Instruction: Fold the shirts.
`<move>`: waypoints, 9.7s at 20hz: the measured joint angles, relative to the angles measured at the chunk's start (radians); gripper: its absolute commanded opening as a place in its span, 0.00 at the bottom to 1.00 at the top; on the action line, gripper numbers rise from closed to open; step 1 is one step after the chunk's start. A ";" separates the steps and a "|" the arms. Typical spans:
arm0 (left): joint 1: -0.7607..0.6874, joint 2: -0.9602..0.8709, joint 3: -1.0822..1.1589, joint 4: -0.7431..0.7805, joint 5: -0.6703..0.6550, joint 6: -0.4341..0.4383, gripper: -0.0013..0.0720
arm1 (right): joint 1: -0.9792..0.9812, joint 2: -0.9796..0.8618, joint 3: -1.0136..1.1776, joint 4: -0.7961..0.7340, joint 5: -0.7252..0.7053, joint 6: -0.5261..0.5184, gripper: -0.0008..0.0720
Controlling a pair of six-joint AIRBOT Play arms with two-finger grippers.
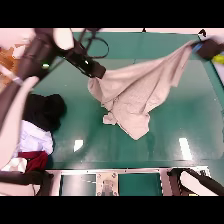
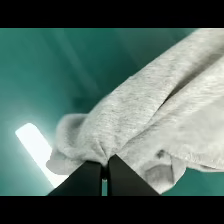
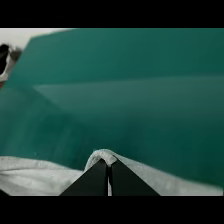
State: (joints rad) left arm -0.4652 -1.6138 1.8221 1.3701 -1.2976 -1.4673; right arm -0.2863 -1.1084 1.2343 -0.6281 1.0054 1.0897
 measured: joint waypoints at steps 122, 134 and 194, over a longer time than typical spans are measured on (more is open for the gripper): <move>0.254 0.071 -0.128 -0.210 0.153 0.354 0.05 | -0.048 0.006 -0.102 -0.126 -0.157 0.087 0.03; 0.365 -0.254 0.071 -0.354 0.032 0.296 0.75 | -0.159 -0.304 -0.094 -0.163 -0.055 0.081 0.38; 0.400 0.376 -0.954 -0.583 0.280 0.242 0.05 | -0.480 -0.260 -0.268 -0.130 0.231 0.126 0.02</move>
State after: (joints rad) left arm -0.0650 -1.2381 0.8684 0.7872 -1.0172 -1.2251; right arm -0.7666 -1.3685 0.9661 -0.7586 1.2362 1.2160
